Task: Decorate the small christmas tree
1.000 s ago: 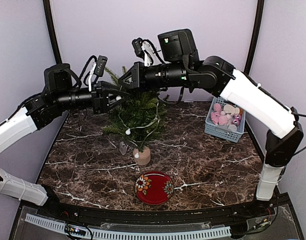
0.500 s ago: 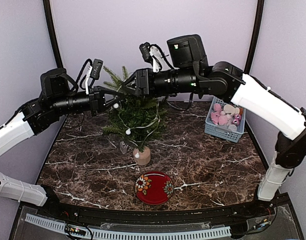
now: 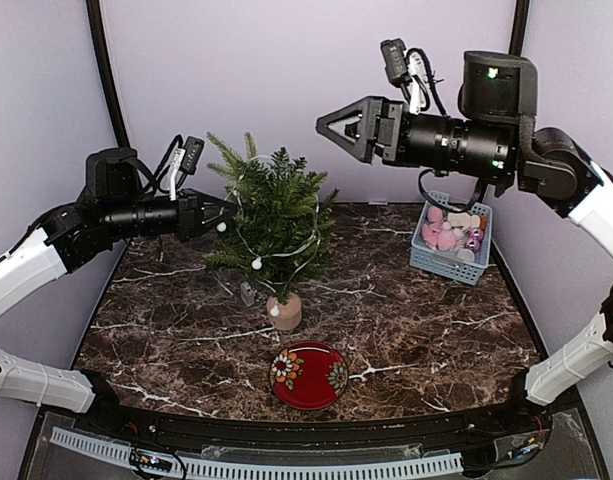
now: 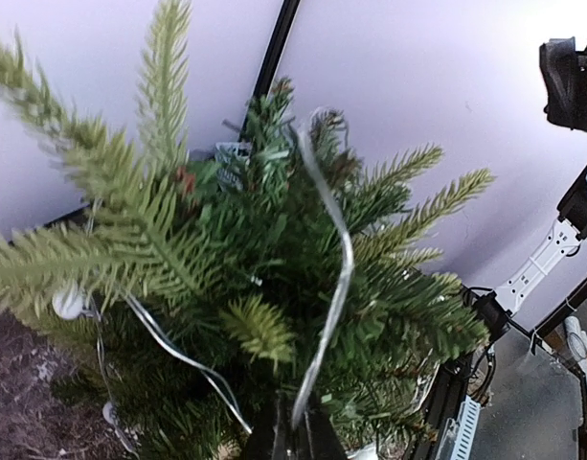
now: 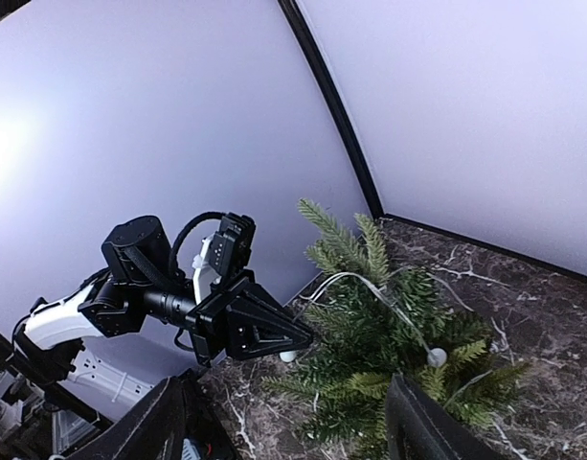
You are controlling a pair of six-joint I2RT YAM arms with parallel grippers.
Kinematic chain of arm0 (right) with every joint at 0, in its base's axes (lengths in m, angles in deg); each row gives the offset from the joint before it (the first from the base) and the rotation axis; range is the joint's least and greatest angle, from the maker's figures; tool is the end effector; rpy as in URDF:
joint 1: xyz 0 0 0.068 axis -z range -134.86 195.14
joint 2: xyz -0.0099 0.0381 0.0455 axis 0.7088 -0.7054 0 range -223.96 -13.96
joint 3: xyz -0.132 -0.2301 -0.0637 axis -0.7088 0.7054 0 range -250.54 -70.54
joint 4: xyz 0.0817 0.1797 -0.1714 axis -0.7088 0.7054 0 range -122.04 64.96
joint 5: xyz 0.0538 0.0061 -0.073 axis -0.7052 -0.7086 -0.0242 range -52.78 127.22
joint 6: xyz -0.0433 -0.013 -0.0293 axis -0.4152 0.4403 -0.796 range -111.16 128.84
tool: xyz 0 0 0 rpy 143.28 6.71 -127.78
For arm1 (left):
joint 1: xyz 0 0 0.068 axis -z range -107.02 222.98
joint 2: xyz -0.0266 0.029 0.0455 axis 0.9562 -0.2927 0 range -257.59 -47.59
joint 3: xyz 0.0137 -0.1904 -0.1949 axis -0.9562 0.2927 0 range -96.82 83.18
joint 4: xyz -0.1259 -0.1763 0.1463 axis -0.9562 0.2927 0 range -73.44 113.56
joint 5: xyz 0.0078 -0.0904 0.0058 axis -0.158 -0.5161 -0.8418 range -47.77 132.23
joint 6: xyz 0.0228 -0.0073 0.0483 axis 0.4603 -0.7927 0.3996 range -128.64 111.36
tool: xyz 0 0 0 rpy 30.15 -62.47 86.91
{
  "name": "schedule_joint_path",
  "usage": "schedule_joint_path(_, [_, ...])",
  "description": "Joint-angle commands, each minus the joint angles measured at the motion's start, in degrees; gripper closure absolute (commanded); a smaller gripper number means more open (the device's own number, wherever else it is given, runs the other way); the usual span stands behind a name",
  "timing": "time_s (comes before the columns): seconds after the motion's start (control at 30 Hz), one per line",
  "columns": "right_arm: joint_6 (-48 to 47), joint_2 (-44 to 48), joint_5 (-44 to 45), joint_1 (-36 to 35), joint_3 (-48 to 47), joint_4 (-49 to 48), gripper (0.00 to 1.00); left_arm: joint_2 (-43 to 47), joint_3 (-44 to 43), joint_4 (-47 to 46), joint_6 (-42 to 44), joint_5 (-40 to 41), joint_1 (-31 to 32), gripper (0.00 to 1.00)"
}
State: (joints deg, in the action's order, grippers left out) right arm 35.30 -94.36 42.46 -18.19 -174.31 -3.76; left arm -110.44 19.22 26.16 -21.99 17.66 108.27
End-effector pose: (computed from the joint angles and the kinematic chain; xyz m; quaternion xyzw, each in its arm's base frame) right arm 0.1312 0.2542 0.5168 -0.2034 0.7080 0.4529 0.5023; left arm 0.1942 -0.1556 0.3975 0.2772 0.7002 -0.4096 0.5149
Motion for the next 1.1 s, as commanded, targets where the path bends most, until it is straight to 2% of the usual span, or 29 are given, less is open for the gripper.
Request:
schedule_joint_path(0.0, [-1.39, 3.67, 7.43, 1.37, 4.71, -1.73, 0.27, 1.65, 2.54, 2.4, -1.18, -0.79, -0.91, 0.9])
schedule_joint_path(0.03, [-0.97, 4.57, 7.87, 2.17, 6.04, -1.7, 0.27, 1.62, 2.38, 2.64, -1.19, -1.07, -0.96, 0.88])
schedule_joint_path(0.1, [0.03, 6.43, 8.03, 3.84, 8.6, -1.89, 0.27, 1.64, 1.81, 3.72, -1.12, -1.02, -1.07, 0.78])
schedule_joint_path(0.13, [0.33, 7.25, 7.7, 4.8, 9.92, -2.19, 0.27, 1.93, 1.68, 4.3, -1.09, -0.43, -1.09, 0.66])
schedule_joint_path(0.17, [0.38, 7.95, 7.25, 5.61, 10.99, -2.29, 0.27, 2.24, 1.57, 4.42, -0.99, -0.19, -1.14, 0.6])
schedule_joint_path(0.2, [0.42, 8.62, 7.28, 6.39, 11.86, -1.99, 0.27, 3.07, 1.61, 4.27, -0.9, 0.3, -1.17, 0.48])
schedule_joint_path(0.27, [0.14, 9.55, 8.37, 7.85, 13.29, -0.69, 0.27, 4.71, 1.91, 3.84, -0.74, 1.8, -1.25, 0.34])
schedule_joint_path(0.37, [-0.02, 10.2, 9.61, 10.75, 14.8, 2.37, 0.25, 6.12, 0.91, 5.39, -0.76, 4.02, -2.46, 0.22])
schedule_joint_path(0.47, [-0.75, 9.62, 10.35, 14.32, 15.17, 6.45, 0.23, 5.83, -1.06, 11.21, -1.24, 5.17, -5.34, 0.18])
schedule_joint_path(0.57, [-2.35, 8.13, 11.11, 19.1, 16.37, 9.32, 0.21, 5.97, -0.87, 14.47, -0.88, 5.31, -10.87, 0.17])
schedule_joint_path(0.8, [-4.09, 1.36, 3.21, 37.3, 22.35, 4.44, 0.21, 3.36, 2.05, 11.8, 2.11, 2.19, -21.56, 0.16])
schedule_joint_path(0.93, [-5.25, -6.87, 0.16, 46.37, 21.34, 2.83, 0.24, 3.04, 4.62, 8.77, 7.07, 9.9, -23.31, 0.16])
schedule_joint_path(1.07, [-6.36, -16.89, -0.61, 52.34, 19.27, 1.62, 0.26, 4.96, 8.58, 5.86, 11.1, 17.23, -23.29, 0.16])
